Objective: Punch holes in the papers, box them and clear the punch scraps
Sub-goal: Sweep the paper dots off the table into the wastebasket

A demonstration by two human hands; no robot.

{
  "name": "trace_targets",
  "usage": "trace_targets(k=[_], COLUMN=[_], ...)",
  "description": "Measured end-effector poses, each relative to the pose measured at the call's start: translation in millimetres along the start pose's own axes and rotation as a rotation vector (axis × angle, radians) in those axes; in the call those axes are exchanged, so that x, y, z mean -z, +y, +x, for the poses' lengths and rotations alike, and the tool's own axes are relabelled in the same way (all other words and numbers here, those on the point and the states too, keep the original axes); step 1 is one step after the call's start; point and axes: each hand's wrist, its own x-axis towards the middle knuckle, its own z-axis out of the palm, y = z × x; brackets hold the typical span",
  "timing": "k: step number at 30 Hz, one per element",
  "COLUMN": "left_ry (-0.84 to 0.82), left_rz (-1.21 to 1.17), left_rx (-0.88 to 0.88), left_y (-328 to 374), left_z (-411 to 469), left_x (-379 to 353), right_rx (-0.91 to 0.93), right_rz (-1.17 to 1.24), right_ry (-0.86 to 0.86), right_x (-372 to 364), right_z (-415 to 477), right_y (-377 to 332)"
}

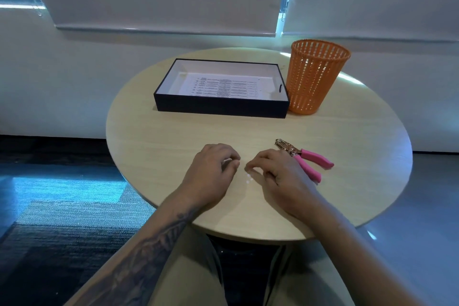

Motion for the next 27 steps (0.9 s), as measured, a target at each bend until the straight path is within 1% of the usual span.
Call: trace_targets(k=[2,4,7,9,11,13,19,24,27], left_ry=[-0.003,0.014,0.016,0.006,0.0,-0.001,0.012,0.019,0.012], left_rz=[0.004,0.035,0.108,0.123,0.122,0.129,0.126,0.136,0.139], left_rx=[-0.021,-0.028,-0.028,-0.022,-0.014,-0.011,-0.024,-0.026,-0.018], left_y=[-5,-8,-7,-8,-8,-8,-9,-9,-9], left_z=[4,6,4,4,4,3,4,4,3], left_x=[3,4,0,-2,-2,-1,-3,-3,-3], right_rx=[0.031,0.018,-0.09,-0.143,-0.129,-0.127,-0.134,-0.028,-0.038], right_rz=[-0.065,-0.024,0.096,0.09,0.007,-0.024,0.094,-0.024,-0.002], right_ry=[-0.022,-0.005,0.03,-0.01,-0.052,-0.049,0.026,-0.08,-0.075], right_x=[-1,-1,3,5,4,4,3,0,3], right_z=[0,-1,-1,0,1,2,2,3,2], right_y=[1,1,-3,-8,-13,-15,-10,-4,-5])
